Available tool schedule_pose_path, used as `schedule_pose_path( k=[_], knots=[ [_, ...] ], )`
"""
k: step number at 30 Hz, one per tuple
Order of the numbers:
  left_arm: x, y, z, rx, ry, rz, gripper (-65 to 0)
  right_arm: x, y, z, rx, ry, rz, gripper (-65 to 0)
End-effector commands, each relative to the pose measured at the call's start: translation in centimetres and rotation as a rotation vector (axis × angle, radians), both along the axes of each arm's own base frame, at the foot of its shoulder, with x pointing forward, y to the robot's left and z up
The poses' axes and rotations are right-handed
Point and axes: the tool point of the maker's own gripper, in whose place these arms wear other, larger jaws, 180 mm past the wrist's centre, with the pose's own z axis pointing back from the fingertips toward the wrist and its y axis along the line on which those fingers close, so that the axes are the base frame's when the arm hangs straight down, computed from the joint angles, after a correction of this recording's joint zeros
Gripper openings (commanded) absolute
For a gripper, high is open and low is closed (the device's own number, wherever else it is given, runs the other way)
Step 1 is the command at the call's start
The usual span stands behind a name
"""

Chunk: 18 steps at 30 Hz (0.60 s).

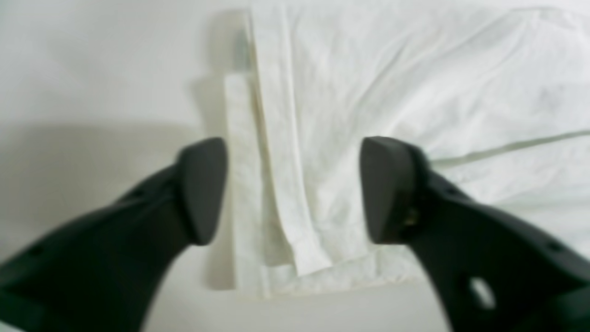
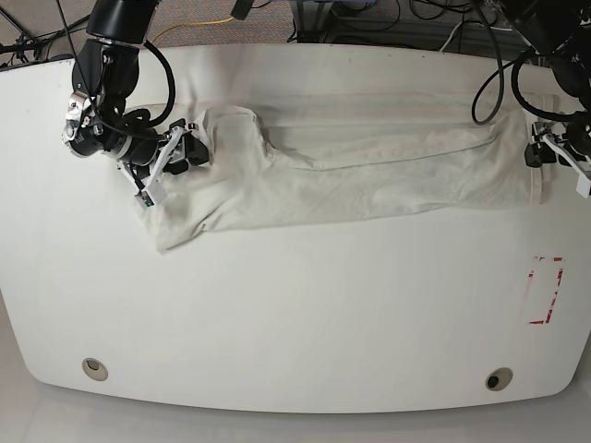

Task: Fold the T-shirt properly
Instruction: 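Move the left gripper inward and grasp the shirt's folded end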

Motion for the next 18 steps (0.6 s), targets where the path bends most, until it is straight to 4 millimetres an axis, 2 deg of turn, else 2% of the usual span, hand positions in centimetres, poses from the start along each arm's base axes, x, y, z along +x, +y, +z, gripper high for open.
schedule_pose_path(
  k=[1, 5, 10, 15, 18],
  knots=[
    [-0.6, 1.6, -0.1, -0.012, 0.003, 0.043, -17.1, 1.1, 0.1, 1.0, 0.03, -0.047, -0.004, -36.3],
    [-2.2, 2.0, -2.2, -0.071, 0.061, 0.077, -16.1, 0.9, 0.0, 0.4, 0.04, -0.027, -0.012, -35.2],
    [-2.5, 2.1, -3.1, -0.087, 0.049, 0.093, -16.2, 0.8, 0.1, 0.4, 0.04, -0.025, -0.012, -35.5],
    [-2.5, -0.2, -5.5, -0.131, 0.118, 0.027, -16.4, 0.8, 0.0, 0.4, 0.039, -0.025, -0.013, -35.7],
    [-2.4, -0.9, -5.9, -0.138, 0.132, 0.008, -16.7, 0.8, 0.0, 0.4, 0.039, -0.025, -0.013, -35.7]
  ],
)
